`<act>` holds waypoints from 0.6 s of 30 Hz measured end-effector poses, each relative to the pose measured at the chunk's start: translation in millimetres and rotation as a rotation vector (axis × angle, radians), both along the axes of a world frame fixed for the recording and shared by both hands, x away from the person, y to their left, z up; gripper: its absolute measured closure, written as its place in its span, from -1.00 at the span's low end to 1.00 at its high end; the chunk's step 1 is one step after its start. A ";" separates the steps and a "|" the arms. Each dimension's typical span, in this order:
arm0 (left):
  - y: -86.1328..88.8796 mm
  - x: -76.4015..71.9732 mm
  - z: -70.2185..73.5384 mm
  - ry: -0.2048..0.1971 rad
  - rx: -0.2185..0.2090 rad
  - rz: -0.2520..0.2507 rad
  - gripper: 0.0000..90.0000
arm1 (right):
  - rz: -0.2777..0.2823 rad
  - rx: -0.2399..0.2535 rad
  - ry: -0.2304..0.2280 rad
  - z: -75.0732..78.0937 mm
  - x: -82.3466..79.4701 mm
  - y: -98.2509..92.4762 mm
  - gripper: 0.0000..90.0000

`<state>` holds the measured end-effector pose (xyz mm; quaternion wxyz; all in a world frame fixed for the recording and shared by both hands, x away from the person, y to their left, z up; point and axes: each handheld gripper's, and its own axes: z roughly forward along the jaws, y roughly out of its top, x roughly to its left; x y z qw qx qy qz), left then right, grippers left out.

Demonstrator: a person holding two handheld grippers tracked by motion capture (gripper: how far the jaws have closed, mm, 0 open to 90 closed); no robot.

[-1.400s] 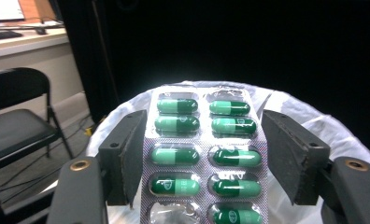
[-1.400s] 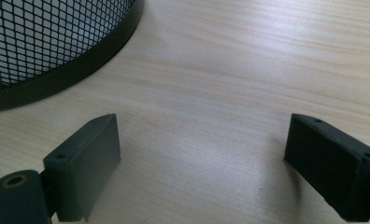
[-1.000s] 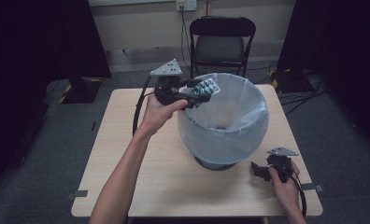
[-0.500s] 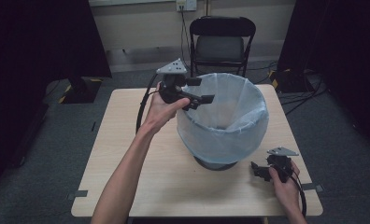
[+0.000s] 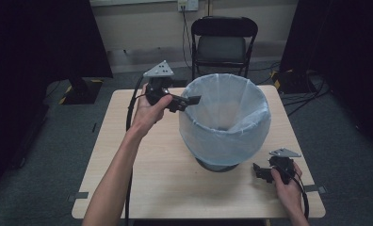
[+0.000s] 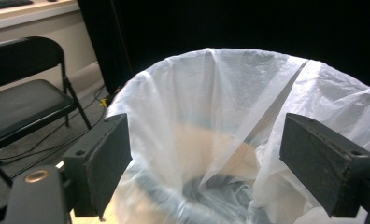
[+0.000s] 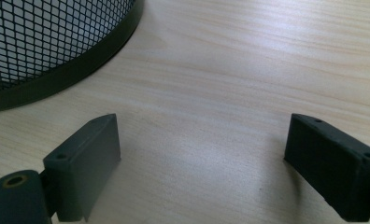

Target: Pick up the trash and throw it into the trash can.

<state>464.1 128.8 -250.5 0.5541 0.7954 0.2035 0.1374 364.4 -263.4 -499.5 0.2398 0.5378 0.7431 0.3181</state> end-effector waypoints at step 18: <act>79.5 -9.3 -26.7 0.010 -0.022 0.145 -0.61 | 0.000 0.000 0.000 0.0 0.0 0.0 -0.79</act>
